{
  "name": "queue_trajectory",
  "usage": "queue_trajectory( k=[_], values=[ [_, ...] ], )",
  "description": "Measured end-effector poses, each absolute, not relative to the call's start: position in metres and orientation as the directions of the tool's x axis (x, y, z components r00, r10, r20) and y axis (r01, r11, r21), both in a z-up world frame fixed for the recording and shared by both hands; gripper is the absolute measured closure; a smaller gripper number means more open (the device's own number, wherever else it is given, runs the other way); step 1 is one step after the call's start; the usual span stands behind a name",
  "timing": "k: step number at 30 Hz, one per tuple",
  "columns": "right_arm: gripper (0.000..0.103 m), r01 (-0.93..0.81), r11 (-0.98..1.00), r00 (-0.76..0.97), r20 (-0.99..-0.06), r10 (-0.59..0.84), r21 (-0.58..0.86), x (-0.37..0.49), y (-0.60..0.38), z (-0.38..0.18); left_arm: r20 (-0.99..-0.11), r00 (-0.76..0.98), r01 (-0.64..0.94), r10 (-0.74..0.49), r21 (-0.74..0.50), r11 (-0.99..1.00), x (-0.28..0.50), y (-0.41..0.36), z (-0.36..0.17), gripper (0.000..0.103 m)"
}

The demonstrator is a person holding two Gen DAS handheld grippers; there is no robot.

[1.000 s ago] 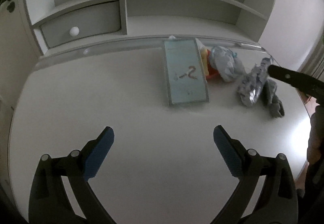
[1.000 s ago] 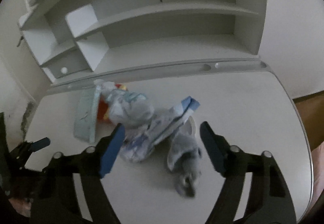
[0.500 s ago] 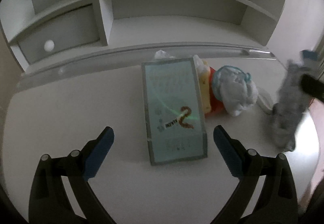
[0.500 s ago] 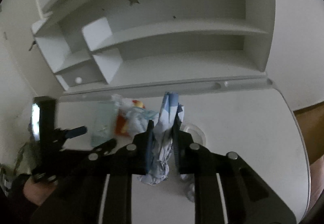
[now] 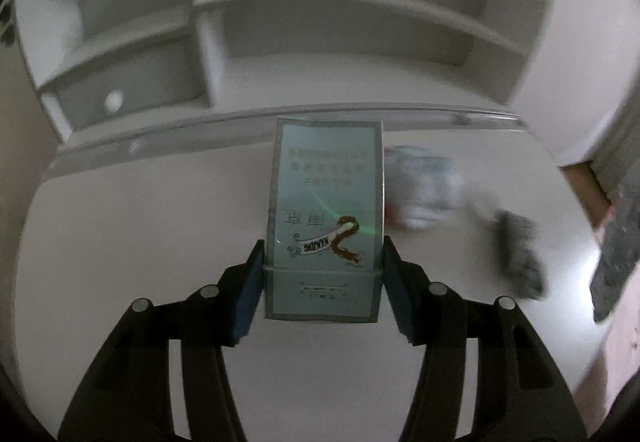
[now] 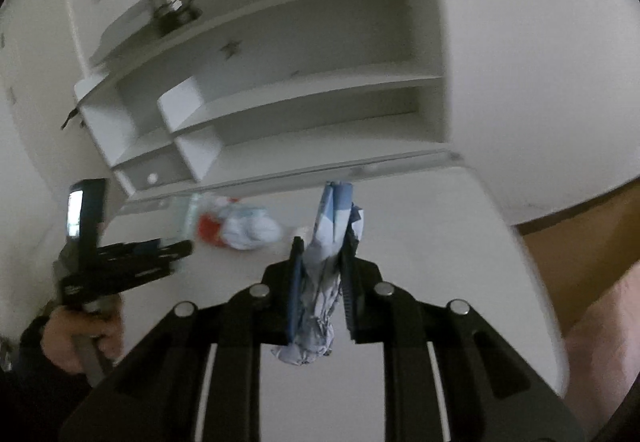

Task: Collect trash
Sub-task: 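Carry the pack and wrapper to the black bin and release both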

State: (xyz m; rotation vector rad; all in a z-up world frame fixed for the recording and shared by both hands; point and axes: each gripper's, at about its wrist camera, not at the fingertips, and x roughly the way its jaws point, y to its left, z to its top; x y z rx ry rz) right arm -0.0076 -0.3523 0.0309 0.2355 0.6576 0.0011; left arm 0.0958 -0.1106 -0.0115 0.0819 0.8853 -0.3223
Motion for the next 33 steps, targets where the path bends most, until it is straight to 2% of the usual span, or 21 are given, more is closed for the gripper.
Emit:
queue_trajectory(
  k=[6, 11, 15, 18, 22, 27, 33],
  values=[
    [0.085, 0.306, 0.927, 0.789, -0.602, -0.12, 0.216, -0.088, -0.447, 0.02, -0.715, 0.557, 0.546, -0.423, -0.069, 0.835, 0.021, -0.205, 0.013, 0.048],
    [0.085, 0.521, 0.829, 0.704, -0.652, -0.282, 0.204, -0.158, -0.524, -0.015, -0.691, 0.404, 0.778, -0.599, -0.084, 0.622, -0.056, -0.309, 0.009, 0.048],
    [0.085, 0.643, 0.736, 0.622, -0.706, -0.339, 0.213, -0.207, -0.575, -0.05, -0.706, 0.23, 0.887, -0.67, -0.13, 0.442, -0.114, -0.379, -0.007, 0.048],
    [0.085, 0.699, 0.681, 0.562, -0.756, -0.334, 0.219, -0.235, -0.606, -0.082, -0.726, 0.118, 0.942, -0.677, -0.133, 0.307, -0.157, -0.425, -0.028, 0.048],
    [0.085, 0.732, 0.631, 0.498, -0.834, -0.237, 0.258, -0.251, -0.639, -0.134, -0.786, 0.01, 0.966, -0.618, -0.152, 0.208, -0.188, -0.468, -0.073, 0.048],
    [0.085, 0.747, 0.622, 0.401, -0.906, -0.136, 0.237, -0.253, -0.652, -0.194, -0.857, -0.013, 0.967, -0.516, -0.142, 0.212, -0.185, -0.498, -0.133, 0.048],
    [0.085, 0.74, 0.63, 0.363, -0.929, -0.076, 0.238, -0.241, -0.654, -0.222, -0.898, -0.002, 0.967, -0.44, -0.115, 0.229, -0.172, -0.521, -0.177, 0.048]
  ],
)
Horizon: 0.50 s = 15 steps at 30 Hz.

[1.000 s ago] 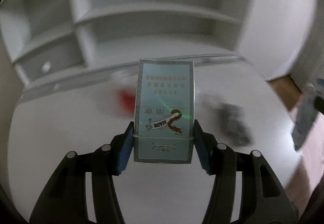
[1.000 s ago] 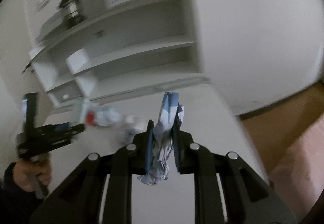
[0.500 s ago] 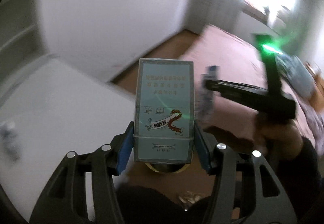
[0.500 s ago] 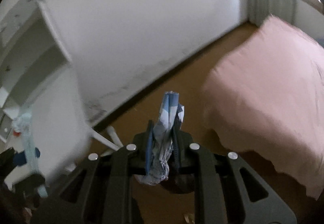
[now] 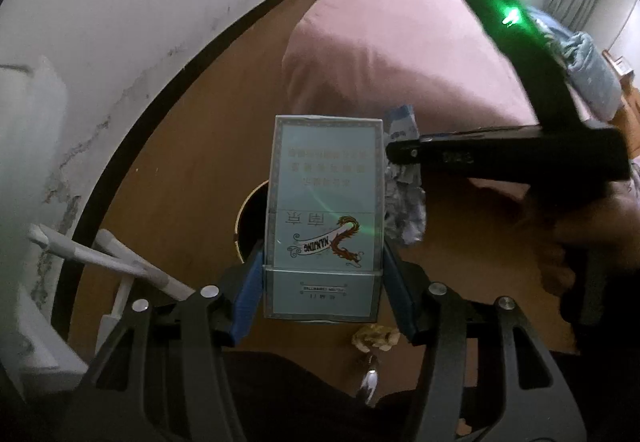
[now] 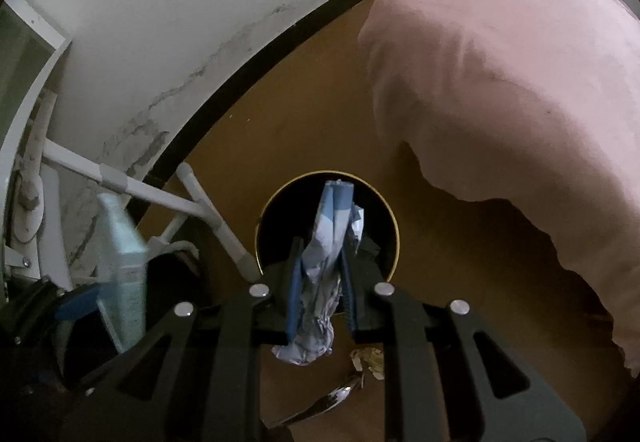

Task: Collect trash
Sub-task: 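Carry the pack and wrapper to the black bin and release both, then return both tools to the desk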

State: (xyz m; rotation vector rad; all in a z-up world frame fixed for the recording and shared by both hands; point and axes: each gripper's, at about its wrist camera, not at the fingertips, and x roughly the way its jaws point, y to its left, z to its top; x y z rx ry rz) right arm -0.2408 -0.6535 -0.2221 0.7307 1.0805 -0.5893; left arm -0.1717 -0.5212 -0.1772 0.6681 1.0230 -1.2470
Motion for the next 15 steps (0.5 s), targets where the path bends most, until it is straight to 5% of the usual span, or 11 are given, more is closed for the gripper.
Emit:
queue_trajectory(
  k=[7, 8, 10, 13, 15],
  values=[
    [0.082, 0.726, 0.644, 0.389, -0.916, -0.094, 0.242, -0.234, -0.652, -0.218, -0.902, -0.014, 0.963, -0.432, -0.128, 0.235, -0.157, -0.53, -0.189, 0.048],
    [0.078, 0.731, 0.637, 0.392, -0.915, -0.099, 0.244, -0.233, -0.652, -0.215, -0.899, -0.011, 0.964, -0.437, -0.126, 0.235, -0.155, -0.532, -0.189, 0.048],
    [0.038, 0.743, 0.621, 0.401, -0.909, -0.115, 0.249, -0.236, -0.653, -0.21, -0.895, -0.011, 0.966, -0.446, -0.125, 0.227, -0.159, -0.53, -0.189, 0.047],
    [0.031, 0.764, 0.599, 0.416, -0.893, -0.17, 0.242, -0.245, -0.659, -0.2, -0.887, -0.01, 0.972, -0.462, -0.118, 0.205, -0.162, -0.536, -0.187, 0.03],
    [0.031, 0.777, 0.575, 0.424, -0.888, -0.178, 0.256, -0.251, -0.664, -0.196, -0.884, -0.013, 0.974, -0.468, -0.118, 0.195, -0.165, -0.538, -0.185, 0.028]
  ],
)
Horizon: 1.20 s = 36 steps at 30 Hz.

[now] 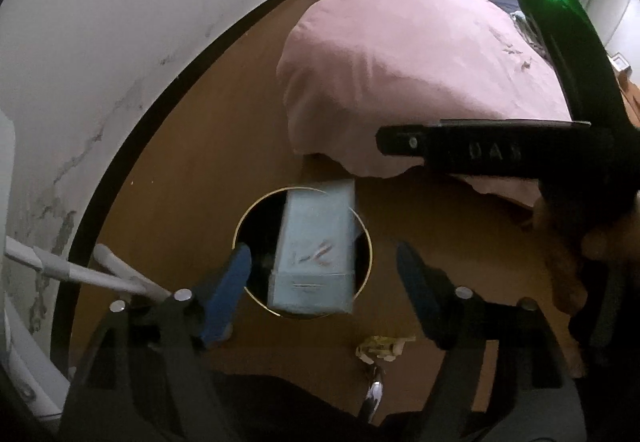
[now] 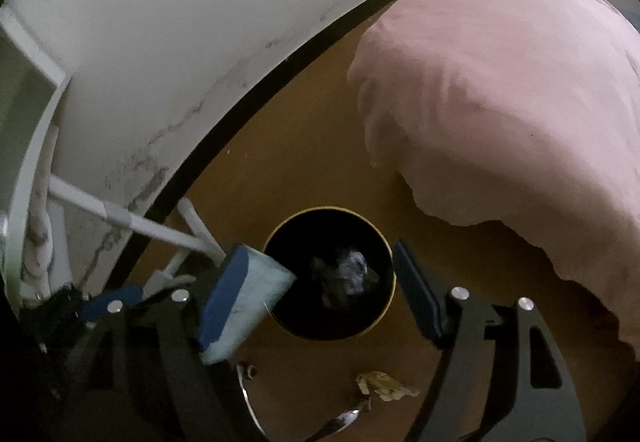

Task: Collect trash
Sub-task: 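Return both tools to the desk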

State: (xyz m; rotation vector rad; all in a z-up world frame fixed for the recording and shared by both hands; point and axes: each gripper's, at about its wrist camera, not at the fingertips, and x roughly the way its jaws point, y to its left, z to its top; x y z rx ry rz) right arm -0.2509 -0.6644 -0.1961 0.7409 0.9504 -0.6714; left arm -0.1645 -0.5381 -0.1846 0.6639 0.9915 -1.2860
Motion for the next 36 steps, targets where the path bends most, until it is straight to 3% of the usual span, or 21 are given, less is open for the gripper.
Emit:
queue_trajectory(
  k=[4, 9, 15, 20, 26, 32, 36],
  values=[
    [0.03, 0.797, 0.541, 0.437, -0.874, -0.212, 0.267, -0.26, -0.67, -0.184, -0.883, -0.02, 0.979, -0.469, -0.112, 0.17, -0.173, -0.538, -0.174, 0.022],
    [0.028, 0.799, 0.54, 0.471, -0.834, -0.288, 0.264, -0.262, -0.658, -0.141, -0.847, 0.0, 0.984, -0.532, -0.096, 0.153, -0.182, -0.509, -0.122, 0.01],
    [0.019, 0.674, 0.706, 0.6, -0.717, -0.354, 0.216, -0.219, -0.588, -0.057, -0.768, 0.072, 0.962, -0.636, -0.115, 0.248, -0.144, -0.432, -0.046, 0.008],
    [0.018, 0.449, 0.866, 0.706, -0.682, -0.192, 0.221, -0.134, -0.503, -0.026, -0.749, 0.326, 0.848, -0.577, -0.039, 0.529, -0.067, -0.339, -0.023, 0.008],
    [0.018, 0.158, 0.975, 0.726, -0.688, -0.007, 0.157, -0.029, -0.386, -0.019, -0.748, 0.536, 0.598, -0.392, 0.009, 0.801, 0.019, -0.201, -0.021, 0.008],
    [0.018, -0.068, 0.983, 0.684, -0.709, 0.169, 0.169, 0.074, -0.289, -0.017, -0.775, 0.587, 0.37, -0.236, -0.003, 0.929, 0.069, -0.083, -0.033, 0.008],
    [0.018, -0.115, 0.983, 0.652, -0.736, 0.183, 0.143, 0.131, -0.25, -0.022, -0.788, 0.567, 0.281, -0.241, -0.09, 0.956, 0.096, -0.033, -0.039, 0.008]
  ],
)
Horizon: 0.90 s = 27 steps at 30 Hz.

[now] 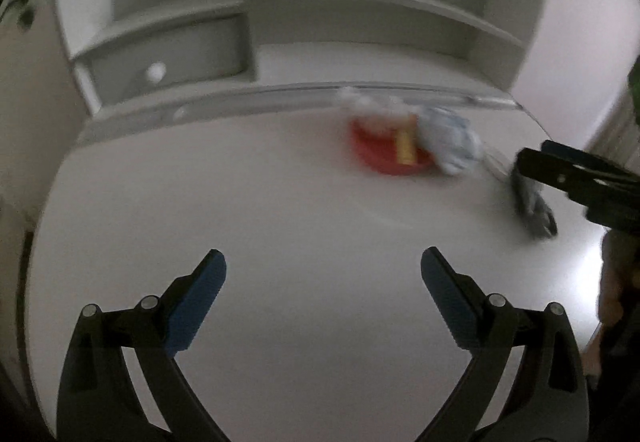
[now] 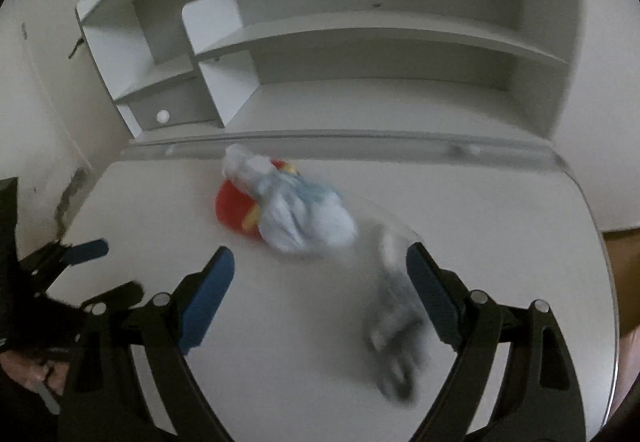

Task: Collect trash
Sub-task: 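Return both tools to the desk, then grasp the white tissue with the left tool while the right tool grasps the blue-trimmed cloth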

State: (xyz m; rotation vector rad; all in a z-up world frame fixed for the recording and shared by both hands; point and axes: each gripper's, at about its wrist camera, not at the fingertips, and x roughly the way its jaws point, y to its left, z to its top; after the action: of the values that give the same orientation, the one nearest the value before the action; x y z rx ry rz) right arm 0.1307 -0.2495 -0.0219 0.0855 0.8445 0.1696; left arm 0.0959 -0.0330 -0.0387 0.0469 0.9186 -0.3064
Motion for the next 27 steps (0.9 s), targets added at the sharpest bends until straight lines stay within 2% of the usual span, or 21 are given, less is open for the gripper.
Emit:
queue_trajectory(
  k=[3, 8, 9, 12, 13, 19, 27],
  values=[
    [0.018, -0.132, 0.984, 0.627, -0.758, 0.179, 0.123, 0.158, -0.24, -0.03, -0.793, 0.558, 0.264, -0.244, -0.11, 0.958, 0.11, -0.023, -0.042, 0.008],
    [0.019, -0.129, 0.98, 0.571, -0.797, 0.197, 0.15, 0.18, -0.24, -0.053, -0.786, 0.577, 0.306, -0.221, -0.043, 0.951, 0.137, -0.034, -0.043, 0.008],
    [0.022, -0.134, 0.98, 0.567, -0.8, 0.196, 0.145, 0.182, -0.238, -0.055, -0.784, 0.578, 0.316, -0.225, -0.038, 0.948, 0.146, -0.036, -0.043, 0.008],
    [0.071, -0.163, 0.978, 0.549, -0.812, 0.199, 0.13, 0.188, -0.229, -0.059, -0.776, 0.586, 0.35, -0.232, -0.016, 0.937, 0.165, -0.052, -0.04, 0.008],
    [0.076, -0.166, 0.976, 0.557, -0.803, 0.211, 0.141, 0.186, -0.23, -0.055, -0.771, 0.591, 0.369, -0.238, -0.004, 0.929, 0.172, -0.059, -0.039, 0.008],
    [0.077, -0.159, 0.97, 0.635, -0.733, 0.244, 0.184, 0.15, -0.25, -0.023, -0.773, 0.586, 0.427, -0.244, 0.038, 0.904, 0.193, -0.095, -0.04, 0.008],
    [0.077, -0.137, 0.959, 0.623, -0.731, 0.279, 0.25, 0.122, -0.272, -0.024, -0.778, 0.572, 0.462, -0.261, 0.043, 0.886, 0.185, -0.11, -0.042, 0.008]
  ],
)
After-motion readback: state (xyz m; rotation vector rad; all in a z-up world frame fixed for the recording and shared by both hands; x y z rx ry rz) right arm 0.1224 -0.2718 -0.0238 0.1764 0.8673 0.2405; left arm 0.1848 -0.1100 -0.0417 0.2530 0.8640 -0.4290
